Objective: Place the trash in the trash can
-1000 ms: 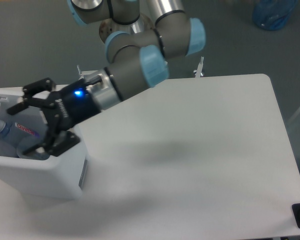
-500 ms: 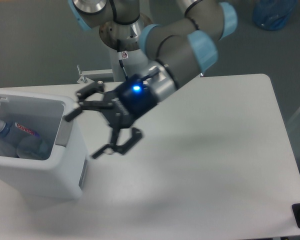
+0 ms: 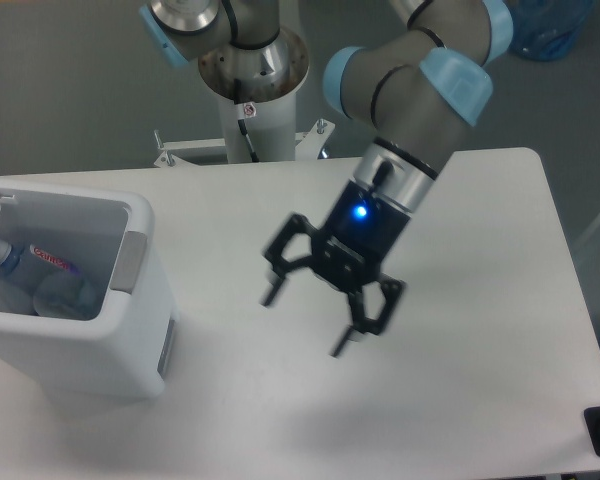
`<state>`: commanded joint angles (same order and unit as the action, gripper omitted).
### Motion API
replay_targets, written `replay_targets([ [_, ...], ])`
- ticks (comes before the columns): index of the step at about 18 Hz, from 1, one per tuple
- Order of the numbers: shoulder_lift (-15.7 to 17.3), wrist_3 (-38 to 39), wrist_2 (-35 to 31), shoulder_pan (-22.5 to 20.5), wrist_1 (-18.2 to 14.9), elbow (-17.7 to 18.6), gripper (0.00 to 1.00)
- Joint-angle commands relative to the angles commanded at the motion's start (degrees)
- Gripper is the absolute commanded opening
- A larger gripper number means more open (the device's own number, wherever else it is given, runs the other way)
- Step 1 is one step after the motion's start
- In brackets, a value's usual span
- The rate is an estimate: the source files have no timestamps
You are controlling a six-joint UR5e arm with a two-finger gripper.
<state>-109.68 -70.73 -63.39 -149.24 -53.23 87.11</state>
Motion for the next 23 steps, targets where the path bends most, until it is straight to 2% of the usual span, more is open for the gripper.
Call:
replay_targets([
  [3,-2.1,-3.4,-11.5,0.1,-3.0,-3.0,1.0],
  [5,-3.1,-6.8,-15.3,0.1,-3.5,-4.6,1.0],
  [7,-3.6,-9.9,-17.9,0.1,-3.7,-4.4,1.0],
  [10,-3.5,-10.1,-24.9,1.0,-4.5,-2.9,1.0],
  [23,-4.0,-10.1,-26.5,2.2,-4.0,-3.0,1.0],
])
